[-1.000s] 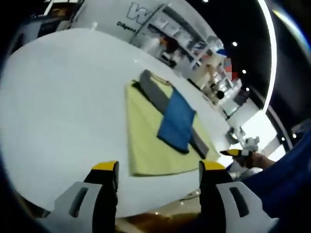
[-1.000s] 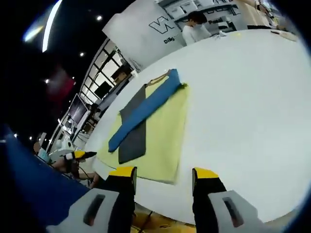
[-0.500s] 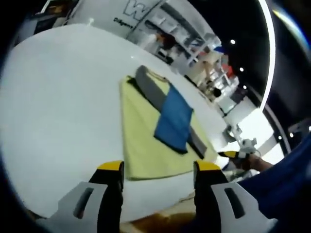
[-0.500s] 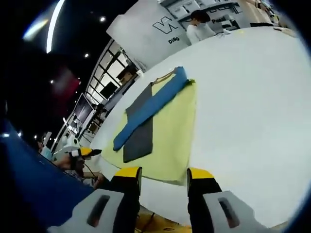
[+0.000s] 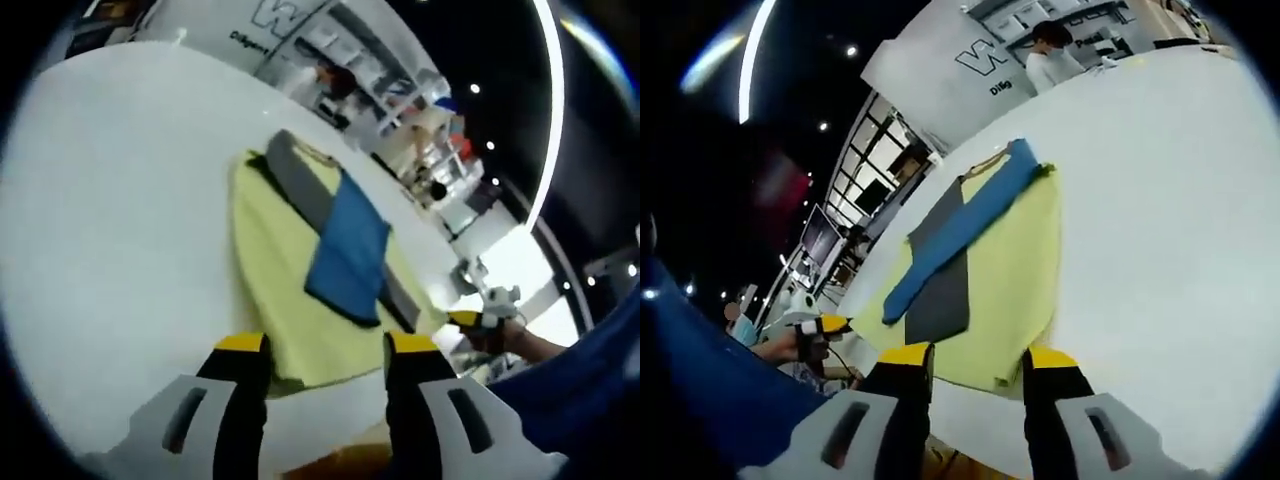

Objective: Fold the garment on the visible template until the final outline fits inside the template.

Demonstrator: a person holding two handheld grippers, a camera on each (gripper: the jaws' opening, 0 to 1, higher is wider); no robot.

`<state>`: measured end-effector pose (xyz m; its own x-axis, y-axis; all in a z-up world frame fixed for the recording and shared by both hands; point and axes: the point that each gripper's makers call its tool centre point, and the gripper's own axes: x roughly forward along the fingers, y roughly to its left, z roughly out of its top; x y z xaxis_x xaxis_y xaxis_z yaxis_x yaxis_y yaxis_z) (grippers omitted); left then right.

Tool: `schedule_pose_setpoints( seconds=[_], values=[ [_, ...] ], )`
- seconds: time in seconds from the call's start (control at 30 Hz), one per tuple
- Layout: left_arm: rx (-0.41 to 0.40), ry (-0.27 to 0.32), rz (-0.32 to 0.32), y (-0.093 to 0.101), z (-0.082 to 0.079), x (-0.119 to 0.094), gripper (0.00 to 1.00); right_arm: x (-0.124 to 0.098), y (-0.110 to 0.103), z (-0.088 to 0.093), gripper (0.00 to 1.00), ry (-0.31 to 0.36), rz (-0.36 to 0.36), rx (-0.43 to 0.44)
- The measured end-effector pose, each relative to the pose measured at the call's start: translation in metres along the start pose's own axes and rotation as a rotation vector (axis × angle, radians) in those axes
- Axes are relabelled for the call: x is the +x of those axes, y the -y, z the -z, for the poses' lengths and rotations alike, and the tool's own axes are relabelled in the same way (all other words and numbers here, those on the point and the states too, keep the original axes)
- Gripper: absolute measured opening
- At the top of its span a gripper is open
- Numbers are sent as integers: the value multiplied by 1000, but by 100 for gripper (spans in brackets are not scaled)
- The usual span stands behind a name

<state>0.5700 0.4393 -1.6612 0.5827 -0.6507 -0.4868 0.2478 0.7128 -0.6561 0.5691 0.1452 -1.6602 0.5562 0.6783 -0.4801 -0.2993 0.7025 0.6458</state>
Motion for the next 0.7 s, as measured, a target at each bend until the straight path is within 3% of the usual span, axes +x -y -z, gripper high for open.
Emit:
schedule_pose_setpoints(
  seconds=[0.13,0.33,0.53,0.7],
  values=[
    [-16,8,-1,-2,5,-4,35,0,0,5,28,18,7,29],
    [-121,82,-71,-19,-11,-4,25,2,15,2,12,37,74,145],
    [-80,47,-99,-23,-8,-3,15,3,25,-6,10,77,102,181],
    [-79,50,-117,-25,-6,-3,6,3,27,-3,0,59,131,172]
  ],
)
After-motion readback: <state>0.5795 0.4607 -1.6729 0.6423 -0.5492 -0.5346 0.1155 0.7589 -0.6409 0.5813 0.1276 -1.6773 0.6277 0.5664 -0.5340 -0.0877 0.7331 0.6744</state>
